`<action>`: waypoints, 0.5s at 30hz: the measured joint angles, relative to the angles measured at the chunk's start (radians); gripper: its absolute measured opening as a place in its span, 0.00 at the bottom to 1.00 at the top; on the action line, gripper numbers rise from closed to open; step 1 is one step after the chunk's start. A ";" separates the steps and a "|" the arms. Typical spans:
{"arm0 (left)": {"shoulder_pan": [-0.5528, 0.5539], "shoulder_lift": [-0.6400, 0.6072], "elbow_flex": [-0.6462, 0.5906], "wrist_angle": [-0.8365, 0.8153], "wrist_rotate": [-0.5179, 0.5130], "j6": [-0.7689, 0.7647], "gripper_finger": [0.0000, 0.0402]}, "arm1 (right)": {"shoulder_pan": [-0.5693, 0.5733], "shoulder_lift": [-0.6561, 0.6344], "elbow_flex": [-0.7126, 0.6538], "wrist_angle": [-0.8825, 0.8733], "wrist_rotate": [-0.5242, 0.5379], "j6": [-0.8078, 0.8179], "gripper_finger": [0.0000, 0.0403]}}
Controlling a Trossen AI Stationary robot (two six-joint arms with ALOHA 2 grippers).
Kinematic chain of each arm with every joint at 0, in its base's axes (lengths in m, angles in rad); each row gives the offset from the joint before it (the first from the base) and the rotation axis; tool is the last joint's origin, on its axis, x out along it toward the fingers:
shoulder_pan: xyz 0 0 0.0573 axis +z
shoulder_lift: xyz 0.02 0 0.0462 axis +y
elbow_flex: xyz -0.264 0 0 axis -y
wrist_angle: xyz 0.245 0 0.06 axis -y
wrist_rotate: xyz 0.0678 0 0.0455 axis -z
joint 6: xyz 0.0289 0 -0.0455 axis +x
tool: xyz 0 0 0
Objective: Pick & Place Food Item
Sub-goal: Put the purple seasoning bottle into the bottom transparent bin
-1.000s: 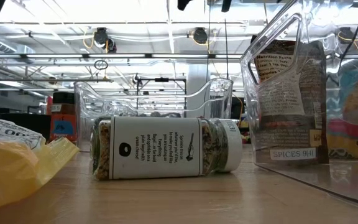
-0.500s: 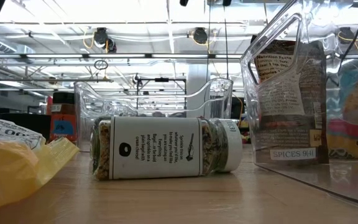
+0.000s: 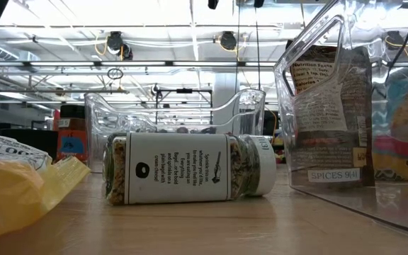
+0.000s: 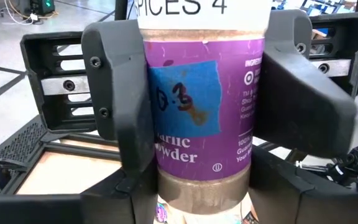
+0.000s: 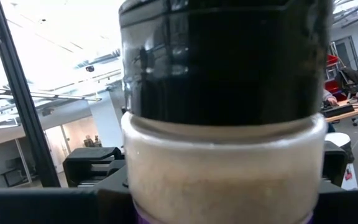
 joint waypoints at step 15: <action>0.000 0.003 -0.001 -0.013 0.002 0.035 0.49 | -0.002 0.000 0.000 0.020 -0.005 -0.011 0.49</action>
